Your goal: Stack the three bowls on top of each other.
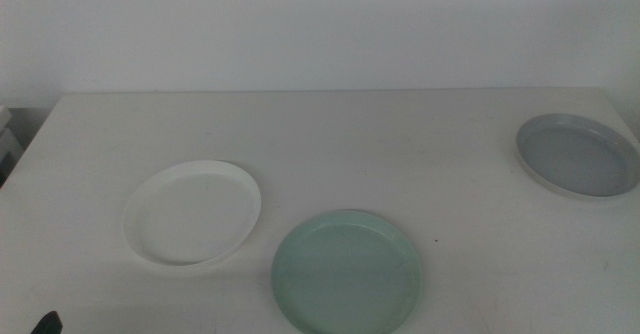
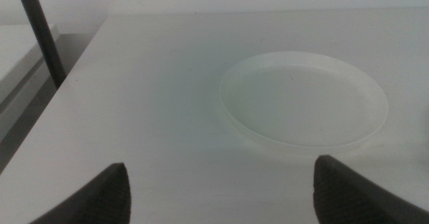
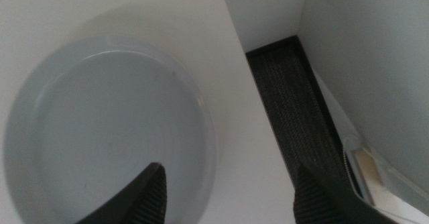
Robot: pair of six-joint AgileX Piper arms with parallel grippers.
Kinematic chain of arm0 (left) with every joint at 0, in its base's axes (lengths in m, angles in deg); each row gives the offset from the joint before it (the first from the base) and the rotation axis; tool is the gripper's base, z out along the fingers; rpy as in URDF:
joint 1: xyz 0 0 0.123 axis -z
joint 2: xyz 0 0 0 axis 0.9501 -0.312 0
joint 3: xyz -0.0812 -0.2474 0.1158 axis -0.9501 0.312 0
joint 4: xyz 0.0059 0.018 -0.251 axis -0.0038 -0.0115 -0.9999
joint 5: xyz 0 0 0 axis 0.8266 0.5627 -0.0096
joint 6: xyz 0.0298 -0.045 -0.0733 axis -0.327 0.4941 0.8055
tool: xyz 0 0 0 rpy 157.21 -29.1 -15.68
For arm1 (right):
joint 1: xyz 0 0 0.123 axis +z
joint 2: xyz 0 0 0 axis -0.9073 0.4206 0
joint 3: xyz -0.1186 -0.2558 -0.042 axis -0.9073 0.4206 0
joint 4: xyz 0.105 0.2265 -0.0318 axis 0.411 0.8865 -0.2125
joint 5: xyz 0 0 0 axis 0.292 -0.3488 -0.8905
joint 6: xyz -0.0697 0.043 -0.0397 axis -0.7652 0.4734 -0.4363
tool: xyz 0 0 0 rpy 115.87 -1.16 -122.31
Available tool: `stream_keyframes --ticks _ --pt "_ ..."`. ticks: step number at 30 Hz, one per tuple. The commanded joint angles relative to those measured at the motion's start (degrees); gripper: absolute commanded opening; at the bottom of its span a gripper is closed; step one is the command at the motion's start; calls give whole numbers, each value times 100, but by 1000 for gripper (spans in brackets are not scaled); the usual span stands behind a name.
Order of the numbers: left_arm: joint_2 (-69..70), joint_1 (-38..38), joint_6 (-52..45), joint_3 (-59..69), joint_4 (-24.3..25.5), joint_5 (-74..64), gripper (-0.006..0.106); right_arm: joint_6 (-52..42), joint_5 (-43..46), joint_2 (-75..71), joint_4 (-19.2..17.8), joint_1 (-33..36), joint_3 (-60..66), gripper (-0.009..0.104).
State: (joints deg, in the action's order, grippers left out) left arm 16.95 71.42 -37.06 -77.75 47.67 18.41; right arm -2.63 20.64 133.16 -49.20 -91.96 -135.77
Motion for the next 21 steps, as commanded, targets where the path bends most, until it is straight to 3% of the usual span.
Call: stream_keyframes --ticks 1,16,19,21 --pt "80 -1 49 -27 -54 445 105 -137 -22 62 149 -14 -528 48" --pt "80 -1 48 -27 -54 445 105 -243 143 1293 138 345 -801 46" --pt "80 -1 48 -27 -54 445 105 -279 327 1376 44 456 -801 33" --pt "80 -1 48 -27 -54 445 105 -308 387 1387 41 509 -801 14"
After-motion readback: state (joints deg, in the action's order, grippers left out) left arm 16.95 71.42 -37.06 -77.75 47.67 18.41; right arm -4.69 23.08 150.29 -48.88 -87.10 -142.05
